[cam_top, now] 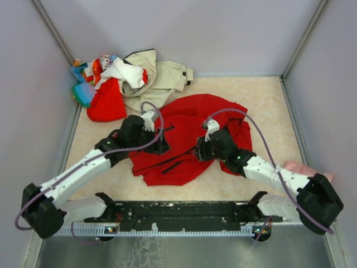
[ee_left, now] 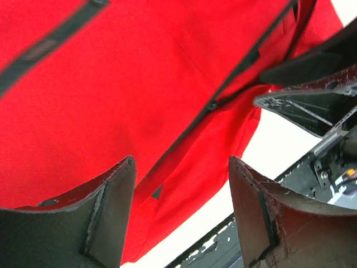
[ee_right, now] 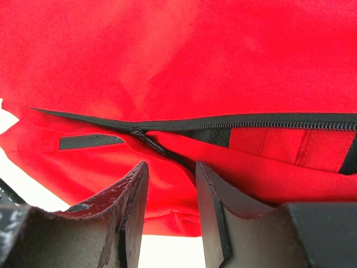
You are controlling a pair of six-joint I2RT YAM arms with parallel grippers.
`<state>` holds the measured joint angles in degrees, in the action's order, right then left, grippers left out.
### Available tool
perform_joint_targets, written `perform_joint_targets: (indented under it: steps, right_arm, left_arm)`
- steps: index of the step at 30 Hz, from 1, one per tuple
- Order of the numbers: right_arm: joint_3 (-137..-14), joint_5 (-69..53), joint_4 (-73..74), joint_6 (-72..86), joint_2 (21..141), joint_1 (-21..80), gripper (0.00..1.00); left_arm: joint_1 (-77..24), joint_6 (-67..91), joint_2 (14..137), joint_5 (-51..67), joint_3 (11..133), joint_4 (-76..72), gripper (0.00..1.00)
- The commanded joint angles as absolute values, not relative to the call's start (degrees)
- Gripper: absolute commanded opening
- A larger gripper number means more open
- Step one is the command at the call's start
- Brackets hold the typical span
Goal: Zip up the jacket
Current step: Zip the zipper on the jacket, then adjust the zipper on the jacket.
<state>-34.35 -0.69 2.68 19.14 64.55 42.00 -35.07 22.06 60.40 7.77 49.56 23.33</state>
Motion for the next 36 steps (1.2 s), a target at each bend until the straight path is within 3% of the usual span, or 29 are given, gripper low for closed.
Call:
perform_joint_targets:
  steps: [1, 17, 36]
  right_arm:
    - [-33.4, 1.0, -3.0, 23.0, 63.3, 42.9, 0.4]
    - [-21.6, 3.7, -8.1, 32.4, 59.9, 44.1, 0.39]
    - [-15.4, 6.2, -21.9, 37.5, 71.8, 44.1, 0.47]
  left_arm:
    - [-41.4, 21.5, 67.1, 6.8, 50.0, 15.1, 0.72]
    - [-44.0, 20.2, 80.7, 7.2, 47.3, 4.0, 0.72]
    - [-48.2, 17.4, 91.9, 7.0, 46.3, 0.8, 0.69]
